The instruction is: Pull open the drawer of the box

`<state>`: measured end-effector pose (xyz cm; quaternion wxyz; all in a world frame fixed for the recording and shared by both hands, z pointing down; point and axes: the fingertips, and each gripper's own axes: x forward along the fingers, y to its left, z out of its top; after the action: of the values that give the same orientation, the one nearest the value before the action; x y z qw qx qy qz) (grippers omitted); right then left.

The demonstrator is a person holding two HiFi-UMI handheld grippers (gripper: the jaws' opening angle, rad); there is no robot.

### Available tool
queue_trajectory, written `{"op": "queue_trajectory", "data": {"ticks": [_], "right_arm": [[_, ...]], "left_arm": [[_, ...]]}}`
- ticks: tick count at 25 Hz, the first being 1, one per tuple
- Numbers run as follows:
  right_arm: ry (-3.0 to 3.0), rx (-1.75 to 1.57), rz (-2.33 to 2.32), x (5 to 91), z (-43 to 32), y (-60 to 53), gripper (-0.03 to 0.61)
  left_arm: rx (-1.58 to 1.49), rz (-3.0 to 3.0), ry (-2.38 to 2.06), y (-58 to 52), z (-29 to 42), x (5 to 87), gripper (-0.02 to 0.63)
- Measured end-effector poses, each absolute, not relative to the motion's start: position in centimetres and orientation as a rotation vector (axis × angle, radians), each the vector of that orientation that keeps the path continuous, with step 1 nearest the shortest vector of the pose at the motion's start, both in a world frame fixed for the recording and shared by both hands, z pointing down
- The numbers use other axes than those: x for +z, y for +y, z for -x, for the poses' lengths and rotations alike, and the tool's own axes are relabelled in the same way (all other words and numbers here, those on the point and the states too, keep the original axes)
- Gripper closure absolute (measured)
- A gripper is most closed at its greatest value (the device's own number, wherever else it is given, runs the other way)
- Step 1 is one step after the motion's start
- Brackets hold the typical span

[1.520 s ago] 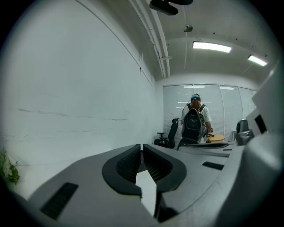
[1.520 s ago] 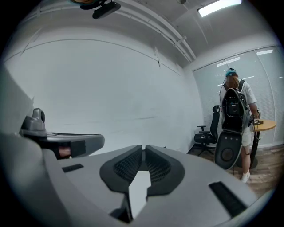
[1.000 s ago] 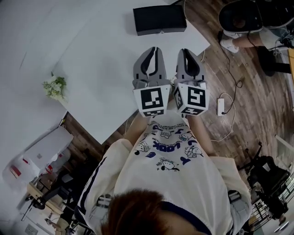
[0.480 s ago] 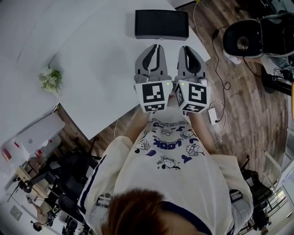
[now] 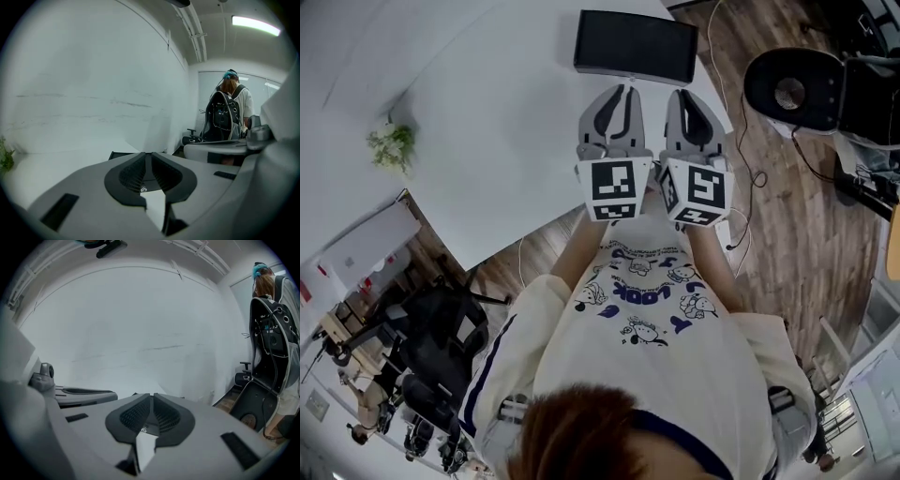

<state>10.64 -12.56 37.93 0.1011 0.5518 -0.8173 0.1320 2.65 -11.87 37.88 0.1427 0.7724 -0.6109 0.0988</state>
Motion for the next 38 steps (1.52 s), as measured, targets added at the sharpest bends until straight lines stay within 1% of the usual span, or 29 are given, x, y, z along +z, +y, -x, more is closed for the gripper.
{"op": "queue_trajectory", "data": {"ticks": [18,20,21,26,33,38], "right_arm": [[-2.331,0.495,-1.617,41.3,-10.4,-13.5,0.535],[-2.312,0.511,-1.629,41.8,-10.5,-13.4,0.535],[-2.304,0.516,-1.635,42.0,-10.6,-13.4,0.535],[-2.271,0.528,-1.659,42.7,-11.0,-13.2,0.535],[-2.243,0.547,-1.676,43.8,-11.2,-13.0,0.535],[-2.236,0.565,-1.675,44.3,-11.1,-13.0,0.535]], "left_arm": [[0.394,-2.155,-1.632,-13.3,-2.5,43.2,0.58],[0.405,-2.158,-1.609,-13.5,-2.6,43.7,0.534],[0.41,-2.161,-1.598,-13.6,-2.7,43.9,0.521],[0.434,-2.177,-1.548,-14.0,-3.4,45.2,0.518],[0.496,-2.142,-1.484,-14.6,-3.8,48.7,0.488],[0.558,-2.128,-1.481,-15.2,-3.7,50.7,0.488]]}}
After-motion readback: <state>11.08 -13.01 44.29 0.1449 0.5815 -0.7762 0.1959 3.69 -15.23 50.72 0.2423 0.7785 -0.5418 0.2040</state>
